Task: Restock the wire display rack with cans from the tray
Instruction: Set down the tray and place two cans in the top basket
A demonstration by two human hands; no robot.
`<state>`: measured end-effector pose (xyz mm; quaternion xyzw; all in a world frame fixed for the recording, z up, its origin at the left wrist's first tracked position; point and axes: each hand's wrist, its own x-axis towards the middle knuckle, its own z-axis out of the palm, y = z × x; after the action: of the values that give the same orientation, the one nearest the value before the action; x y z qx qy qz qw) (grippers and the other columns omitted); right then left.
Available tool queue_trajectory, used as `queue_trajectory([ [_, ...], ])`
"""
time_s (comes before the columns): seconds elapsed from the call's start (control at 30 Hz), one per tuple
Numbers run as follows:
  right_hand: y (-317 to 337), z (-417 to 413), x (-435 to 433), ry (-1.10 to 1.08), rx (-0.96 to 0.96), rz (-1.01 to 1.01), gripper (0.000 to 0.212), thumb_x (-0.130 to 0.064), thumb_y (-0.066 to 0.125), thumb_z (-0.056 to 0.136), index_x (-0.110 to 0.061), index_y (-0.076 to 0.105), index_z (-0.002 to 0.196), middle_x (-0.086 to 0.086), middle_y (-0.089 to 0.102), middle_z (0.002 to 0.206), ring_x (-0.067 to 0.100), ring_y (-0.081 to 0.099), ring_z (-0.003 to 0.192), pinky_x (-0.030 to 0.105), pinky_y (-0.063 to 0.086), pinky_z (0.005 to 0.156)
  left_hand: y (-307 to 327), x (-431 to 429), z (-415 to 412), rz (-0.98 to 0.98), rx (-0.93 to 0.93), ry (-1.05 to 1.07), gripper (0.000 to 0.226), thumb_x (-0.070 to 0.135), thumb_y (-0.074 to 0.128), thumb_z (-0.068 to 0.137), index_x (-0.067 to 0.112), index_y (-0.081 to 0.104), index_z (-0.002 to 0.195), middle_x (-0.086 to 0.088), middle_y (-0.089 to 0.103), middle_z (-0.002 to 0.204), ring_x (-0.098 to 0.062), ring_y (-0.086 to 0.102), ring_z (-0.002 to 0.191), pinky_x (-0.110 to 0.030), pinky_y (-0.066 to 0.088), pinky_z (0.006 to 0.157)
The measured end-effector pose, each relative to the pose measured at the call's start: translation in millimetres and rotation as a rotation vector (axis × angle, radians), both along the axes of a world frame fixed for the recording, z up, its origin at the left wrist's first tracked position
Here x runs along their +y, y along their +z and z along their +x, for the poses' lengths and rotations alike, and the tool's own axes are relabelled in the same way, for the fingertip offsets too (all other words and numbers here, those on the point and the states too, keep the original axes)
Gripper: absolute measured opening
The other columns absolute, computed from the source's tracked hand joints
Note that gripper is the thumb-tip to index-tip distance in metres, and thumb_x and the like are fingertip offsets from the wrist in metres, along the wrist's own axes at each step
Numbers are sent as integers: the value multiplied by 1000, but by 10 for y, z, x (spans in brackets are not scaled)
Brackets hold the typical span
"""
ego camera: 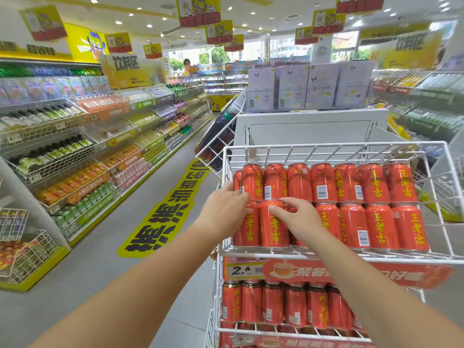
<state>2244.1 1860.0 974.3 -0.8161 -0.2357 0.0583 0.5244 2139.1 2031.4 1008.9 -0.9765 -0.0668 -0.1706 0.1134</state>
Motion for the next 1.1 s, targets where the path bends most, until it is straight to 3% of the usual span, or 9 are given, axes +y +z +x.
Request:
queue_trajectory([
  [0.07, 5, -6, 20, 0, 3, -18, 61, -48, 72, 84, -19, 59, 136, 0, 57, 133, 18, 52, 122, 32, 42, 98, 0, 68, -20, 111, 19, -4, 35, 50, 43, 102, 19, 60, 106, 1, 71, 103, -25, 49, 111, -37, 34, 86],
  [0.17, -13, -53, 72, 3, -16, -31, 63, -50, 70, 86, -19, 56, 139, 2, 55, 138, 20, 52, 123, 32, 43, 97, -50, 176, -62, 39, 22, -8, 31, 49, 37, 104, 22, 54, 105, 8, 67, 109, -22, 41, 113, -39, 21, 88],
  [0.27, -12, -125, 130, -19, -55, -52, 62, -49, 68, 88, -17, 55, 140, 4, 56, 135, 20, 53, 121, 31, 42, 96, -110, 211, -110, 108, -1, -50, 27, 45, 36, 105, 22, 51, 105, 11, 63, 111, -21, 42, 111, -41, 21, 91],
  [0.33, -18, -148, 154, -31, -56, -69, 63, -50, 67, 88, -17, 54, 140, 5, 56, 134, 21, 54, 121, 33, 43, 98, -122, 216, -140, 161, -10, -49, 29, 43, 37, 105, 21, 52, 116, 7, 60, 125, -24, 43, 118, -44, 22, 94],
  [0.43, -15, -159, 166, -41, -55, -89, 64, -52, 66, 88, -17, 54, 141, 5, 56, 135, 23, 54, 123, 37, 44, 101, -111, 225, -155, 199, 28, 20, 39, 44, 34, 106, 24, 44, 138, -7, 36, 156, -31, 31, 137, -51, 16, 102],
  [0.6, -27, -209, 107, -18, -123, -211, 66, -54, 58, 92, -18, 46, 146, 3, 50, 143, 23, 50, 129, 42, 45, 105, -144, 239, -296, 152, 78, 74, 58, 53, 29, 104, 28, 23, 156, -8, 15, 167, -33, 20, 146, -54, 21, 110],
  [0.7, 0, -284, -65, 3, -326, -409, 72, -60, 53, 90, -21, 39, 149, 1, 44, 148, 22, 41, 136, 43, 40, 110, -201, 232, -446, 96, 81, 59, 63, 56, 26, 103, 28, 17, 158, -6, 4, 169, -32, 10, 153, -55, 22, 115],
  [0.87, -54, -529, -286, 26, -658, -678, 84, -69, 36, 87, -24, 23, 156, 4, 22, 164, 23, 15, 151, 43, 16, 123, -409, 223, -741, 16, 42, 40, 75, 62, 12, 95, 25, 19, 160, -11, 12, 168, -35, 14, 154, -59, 26, 115],
  [1.1, -353, -1213, -433, 24, -703, -818, 86, -70, 24, 87, -24, 16, 158, 6, 8, 167, 27, 2, 154, 47, 5, 123, -794, 212, -1127, -71, 14, 12, 78, 63, 25, 95, 16, 30, 157, -15, 28, 163, -40, 26, 149, -61, 31, 111],
])
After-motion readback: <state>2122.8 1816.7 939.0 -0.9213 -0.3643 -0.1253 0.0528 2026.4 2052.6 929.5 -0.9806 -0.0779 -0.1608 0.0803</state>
